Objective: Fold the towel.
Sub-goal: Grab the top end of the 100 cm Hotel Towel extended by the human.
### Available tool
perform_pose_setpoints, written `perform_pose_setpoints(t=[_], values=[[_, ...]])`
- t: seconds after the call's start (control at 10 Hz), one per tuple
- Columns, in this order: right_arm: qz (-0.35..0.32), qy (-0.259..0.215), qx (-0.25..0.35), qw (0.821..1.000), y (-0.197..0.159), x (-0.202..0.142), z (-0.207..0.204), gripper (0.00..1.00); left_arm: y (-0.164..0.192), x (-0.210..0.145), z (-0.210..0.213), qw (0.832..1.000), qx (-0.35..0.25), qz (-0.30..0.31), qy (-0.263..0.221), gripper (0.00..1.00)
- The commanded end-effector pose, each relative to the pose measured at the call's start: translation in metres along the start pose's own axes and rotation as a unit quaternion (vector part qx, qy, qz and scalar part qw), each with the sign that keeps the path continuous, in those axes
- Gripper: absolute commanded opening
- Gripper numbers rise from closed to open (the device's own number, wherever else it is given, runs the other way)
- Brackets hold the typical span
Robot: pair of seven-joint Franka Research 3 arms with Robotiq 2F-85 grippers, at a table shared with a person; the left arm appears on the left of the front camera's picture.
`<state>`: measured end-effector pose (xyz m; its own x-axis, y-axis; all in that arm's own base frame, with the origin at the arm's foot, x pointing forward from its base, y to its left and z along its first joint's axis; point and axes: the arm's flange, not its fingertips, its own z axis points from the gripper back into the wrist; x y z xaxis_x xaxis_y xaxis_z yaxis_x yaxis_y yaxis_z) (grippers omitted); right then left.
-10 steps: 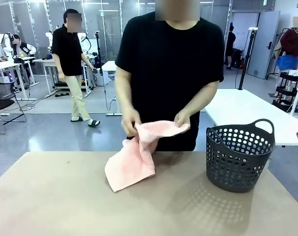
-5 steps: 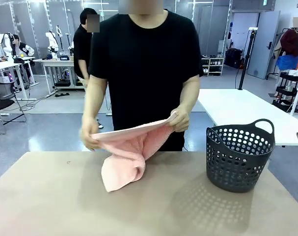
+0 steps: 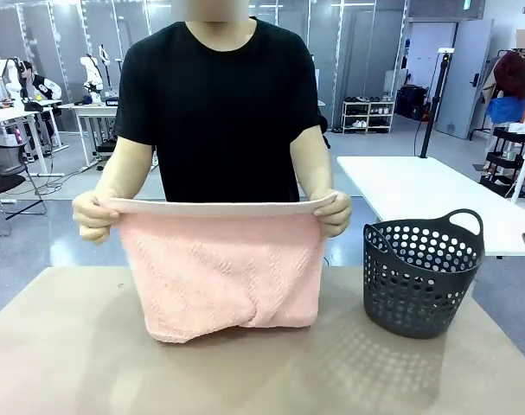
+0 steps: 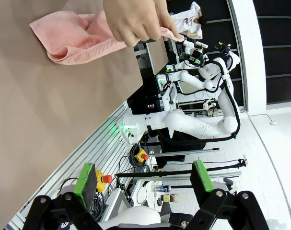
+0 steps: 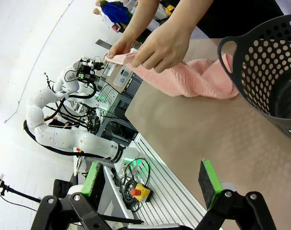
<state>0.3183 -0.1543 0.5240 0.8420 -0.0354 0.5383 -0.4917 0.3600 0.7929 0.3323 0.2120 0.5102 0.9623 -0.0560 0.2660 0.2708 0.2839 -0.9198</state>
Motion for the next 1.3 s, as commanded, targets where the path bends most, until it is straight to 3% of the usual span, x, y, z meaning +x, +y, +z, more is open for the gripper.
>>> perform_pose_setpoints(t=[0.0, 0.5, 0.6, 0.7, 1.0, 1.2], values=[[0.002, -0.004, 0.004, 1.000, 0.001, 0.002, 0.000, 1.00, 0.000, -0.001, 0.001, 1.000, -0.004, -0.003, 0.003, 1.00], [0.000, 0.000, 0.000, 1.000, 0.000, 0.000, 0.000, 1.00, 0.000, -0.001, 0.001, 1.000, -0.004, -0.003, 0.003, 1.00], [0.102, 0.026, -0.058, 0.993, 0.023, 0.005, -0.003, 1.00, 0.000, 0.000, 0.000, 1.000, 0.000, 0.000, 0.000, 1.00], [0.169, 0.060, -0.089, 0.980, 0.049, 0.011, -0.013, 1.00, -0.030, 0.002, -0.013, 0.995, 0.064, -0.075, 0.022, 1.00], [0.297, 0.189, -0.127, 0.927, 0.122, 0.031, -0.057, 1.00, -0.112, 0.013, -0.074, 0.941, 0.210, -0.245, 0.106, 1.00], [0.358, 0.252, -0.150, 0.886, 0.158, 0.042, -0.090, 1.00, -0.158, 0.021, -0.117, 0.885, 0.290, -0.332, 0.153, 1.00]])
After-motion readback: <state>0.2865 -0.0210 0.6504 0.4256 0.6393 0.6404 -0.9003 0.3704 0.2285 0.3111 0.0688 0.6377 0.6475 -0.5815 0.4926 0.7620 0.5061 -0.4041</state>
